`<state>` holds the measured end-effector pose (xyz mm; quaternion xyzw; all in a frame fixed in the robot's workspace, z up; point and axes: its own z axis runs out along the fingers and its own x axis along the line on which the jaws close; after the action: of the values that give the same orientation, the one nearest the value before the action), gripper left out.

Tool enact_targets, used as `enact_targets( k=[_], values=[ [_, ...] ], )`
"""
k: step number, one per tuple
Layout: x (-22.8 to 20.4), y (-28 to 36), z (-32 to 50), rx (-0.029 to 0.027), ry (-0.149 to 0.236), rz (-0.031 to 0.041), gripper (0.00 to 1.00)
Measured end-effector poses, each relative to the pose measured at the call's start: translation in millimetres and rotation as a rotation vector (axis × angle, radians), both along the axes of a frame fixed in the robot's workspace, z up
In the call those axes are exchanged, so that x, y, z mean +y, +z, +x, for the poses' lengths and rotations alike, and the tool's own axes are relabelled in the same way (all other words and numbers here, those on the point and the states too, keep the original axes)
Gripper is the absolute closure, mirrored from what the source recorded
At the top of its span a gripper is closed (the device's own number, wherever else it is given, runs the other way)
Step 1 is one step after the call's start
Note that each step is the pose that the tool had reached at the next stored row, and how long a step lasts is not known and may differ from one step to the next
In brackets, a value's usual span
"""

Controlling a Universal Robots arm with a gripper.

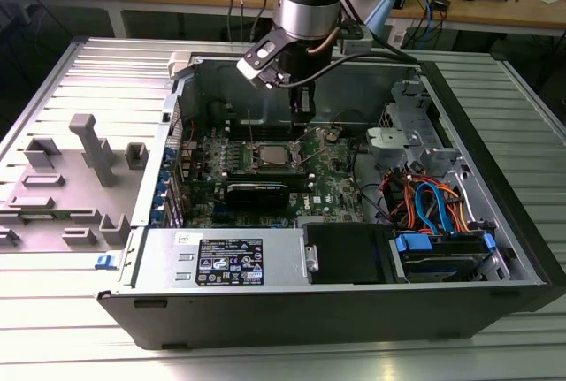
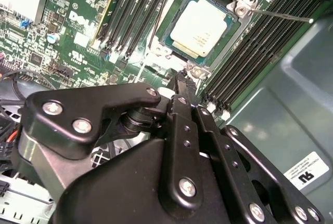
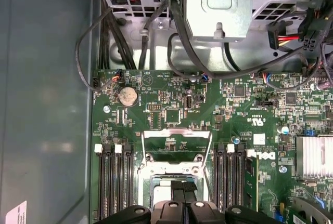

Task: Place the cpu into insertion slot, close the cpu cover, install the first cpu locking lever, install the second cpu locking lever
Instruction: 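Close the cpu cover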

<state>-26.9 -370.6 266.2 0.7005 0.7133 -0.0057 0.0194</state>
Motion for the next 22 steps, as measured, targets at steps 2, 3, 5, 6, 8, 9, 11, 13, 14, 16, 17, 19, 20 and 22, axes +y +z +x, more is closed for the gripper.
enact_targets(
  k=[2, 3, 5, 6, 8, 9, 11, 13, 14, 16, 17, 19, 20, 22],
  values=[
    [0.1, 0.0, 2.1, 0.0, 0.0, 0.0, 0.89],
    [0.2, 0.0, 2.6, 0.0, 0.0, 0.0, 0.89],
    [0.2, 0.0, 3.2, 0.0, 0.0, 0.0, 0.89],
    [0.2, 0.0, 3.4, 0.0, 0.0, 0.0, 0.89],
    [0.2, 0.0, 4.1, 0.0, 0.0, 0.0, 0.89],
    [0.2, 0.0, 4.5, 0.0, 0.0, 0.0, 0.89],
    [0.2, 0.0, 5.0, 0.0, 0.0, -0.0001, 0.89],
    [0.2, 0.0, 5.1, 0.0, 0.0, 0.0, 0.89],
    [0.2, 0.0, 5.2, 0.0, 0.0, 0.0, 0.89],
    [0.2, 0.0, 5.7, 0.0, 0.0, 0.0, 0.89],
    [0.2, 0.0, 5.9, 0.0, 0.0, 0.0, 0.89],
    [0.2, 0.0, 6.4, 0.0, 0.0, -0.0001, 0.89],
    [0.2, 0.0, 6.8, 0.0, 0.0, 0.0, 0.89],
    [0.2, 0.0, 7.1, 0.0, 0.0, 0.0, 0.89]
  ],
)
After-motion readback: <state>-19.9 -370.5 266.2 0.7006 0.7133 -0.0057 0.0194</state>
